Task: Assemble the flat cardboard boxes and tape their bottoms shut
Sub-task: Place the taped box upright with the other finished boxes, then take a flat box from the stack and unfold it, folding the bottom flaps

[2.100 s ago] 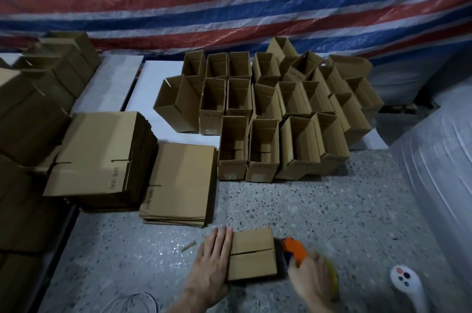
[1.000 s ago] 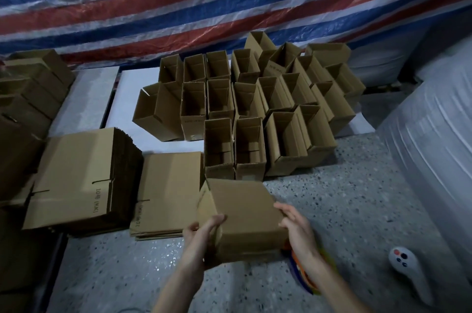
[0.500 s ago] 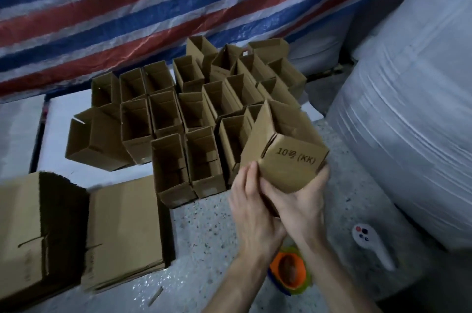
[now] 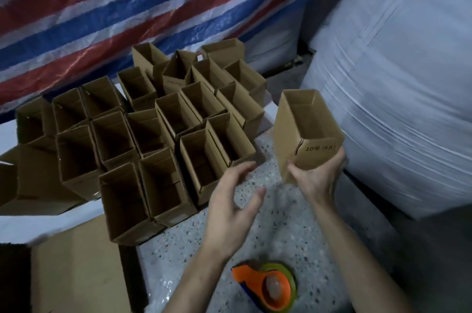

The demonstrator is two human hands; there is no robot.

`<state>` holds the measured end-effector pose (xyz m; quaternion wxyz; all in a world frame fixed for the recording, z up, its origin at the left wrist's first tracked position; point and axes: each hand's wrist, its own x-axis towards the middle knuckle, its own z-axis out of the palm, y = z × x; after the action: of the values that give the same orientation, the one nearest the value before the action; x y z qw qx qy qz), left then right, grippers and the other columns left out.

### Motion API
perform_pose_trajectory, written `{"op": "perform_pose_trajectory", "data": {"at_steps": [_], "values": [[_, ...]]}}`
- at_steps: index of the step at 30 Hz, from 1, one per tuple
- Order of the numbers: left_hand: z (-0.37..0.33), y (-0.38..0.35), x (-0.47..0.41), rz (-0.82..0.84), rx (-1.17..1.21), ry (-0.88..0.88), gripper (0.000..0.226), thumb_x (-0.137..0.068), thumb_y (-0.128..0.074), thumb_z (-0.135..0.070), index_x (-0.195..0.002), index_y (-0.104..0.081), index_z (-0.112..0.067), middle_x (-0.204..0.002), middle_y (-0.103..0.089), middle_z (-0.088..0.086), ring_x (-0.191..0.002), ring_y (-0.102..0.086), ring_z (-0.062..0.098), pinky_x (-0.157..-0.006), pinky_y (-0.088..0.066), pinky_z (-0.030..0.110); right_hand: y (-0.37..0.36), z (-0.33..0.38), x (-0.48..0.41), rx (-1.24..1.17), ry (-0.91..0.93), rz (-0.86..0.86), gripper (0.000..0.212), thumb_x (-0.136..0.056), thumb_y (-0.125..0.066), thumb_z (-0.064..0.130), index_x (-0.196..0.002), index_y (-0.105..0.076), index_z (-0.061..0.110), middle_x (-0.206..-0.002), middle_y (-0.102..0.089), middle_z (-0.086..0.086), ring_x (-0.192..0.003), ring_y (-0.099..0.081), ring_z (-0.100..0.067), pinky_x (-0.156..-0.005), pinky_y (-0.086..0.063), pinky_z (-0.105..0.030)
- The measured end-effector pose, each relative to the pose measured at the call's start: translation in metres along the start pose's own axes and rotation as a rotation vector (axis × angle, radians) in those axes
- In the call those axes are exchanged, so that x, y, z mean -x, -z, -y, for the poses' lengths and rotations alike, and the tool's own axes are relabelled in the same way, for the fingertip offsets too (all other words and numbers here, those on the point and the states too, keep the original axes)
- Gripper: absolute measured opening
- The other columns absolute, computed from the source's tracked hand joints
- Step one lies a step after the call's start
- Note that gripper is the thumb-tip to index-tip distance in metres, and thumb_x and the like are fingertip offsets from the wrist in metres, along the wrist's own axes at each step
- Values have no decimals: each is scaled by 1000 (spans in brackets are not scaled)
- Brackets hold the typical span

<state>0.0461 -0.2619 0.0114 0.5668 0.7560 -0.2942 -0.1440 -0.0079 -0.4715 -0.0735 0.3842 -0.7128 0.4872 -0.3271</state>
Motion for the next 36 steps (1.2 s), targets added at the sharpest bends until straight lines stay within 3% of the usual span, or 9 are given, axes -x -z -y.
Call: {"op": "perform_pose_trajectory", "data": {"at_steps": [3, 6, 9, 12, 20, 23, 26, 30, 36], "values": [[-6, 20, -2, -94, 67, 53, 21, -90, -72, -23, -110, -69, -24, -101, -70, -13, -104, -64, 7, -89, -50, 19, -22, -45, -31, 28, -158, 108, 120, -54, -96, 16, -149, -22, 11, -142, -38, -16, -130, -43, -36, -110, -40, -47], [-10, 35, -5, -158, 117, 104, 16, -90, -72, -10, -100, -71, -23, -89, -71, -10, -90, -68, 13, -79, -53, 26, -45, -69, -49, 43, -220, 181, 113, -55, -94, 18, -145, -27, 24, -137, -47, -9, -121, -52, -33, -104, -44, -54], [-12, 50, -10, -208, 162, 142, 19, -90, -70, -10, -96, -71, -28, -88, -71, -10, -86, -66, 13, -75, -52, 20, -69, -69, -64, 69, -173, 229, 107, -51, -94, 25, -136, -29, 31, -124, -49, -1, -106, -50, -20, -89, -42, -40], [-10, 60, -14, -266, 210, 161, 20, -90, -70, -8, -95, -72, -28, -86, -71, -7, -83, -66, 9, -71, -50, 13, -86, -72, -79, 44, -203, 236, 106, -56, -93, 14, -138, -27, 23, -134, -48, -12, -116, -54, -30, -91, -42, -38], [7, 75, -4, -291, 215, 282, 25, -90, -71, -16, -94, -71, -40, -89, -70, -6, -87, -65, 15, -75, -57, 28, -96, -93, -70, 101, -264, 430, 119, -59, -93, 2, -151, -20, 19, -146, -42, -17, -127, -51, -39, -103, -46, -52], [15, 76, 4, -296, 190, 319, 25, -89, -71, -14, -91, -73, -39, -88, -70, -7, -87, -66, 13, -78, -55, 24, -101, -91, -63, 87, -312, 517, 121, -61, -93, 5, -155, -19, 24, -150, -44, -14, -132, -49, -38, -107, -42, -59], [20, 74, 15, -295, 145, 370, 22, -88, -72, -9, -88, -74, -31, -84, -71, -8, -83, -65, 9, -73, -51, 16, -106, -83, -55, 52, -317, 538, 123, -62, -92, 6, -156, -17, 30, -152, -43, -14, -135, -47, -37, -110, -39, -62], [25, 75, 31, -312, 85, 390, 20, -87, -73, -6, -89, -74, -25, -81, -72, -9, -81, -66, 8, -72, -52, 19, -108, -71, -47, 59, -374, 560, 125, -68, -84, -5, -160, -3, 22, -153, -39, -19, -137, -44, -40, -114, -34, -58], [33, 88, 54, -402, 103, 381, 24, -90, -72, -14, -101, -71, -35, -93, -73, -15, -90, -67, 2, -75, -49, 11, -84, -23, -6, 59, -371, 331, 87, -80, -74, -2, -152, -26, 1, -147, -42, -24, -130, -47, -42, -109, -39, -46]]}}
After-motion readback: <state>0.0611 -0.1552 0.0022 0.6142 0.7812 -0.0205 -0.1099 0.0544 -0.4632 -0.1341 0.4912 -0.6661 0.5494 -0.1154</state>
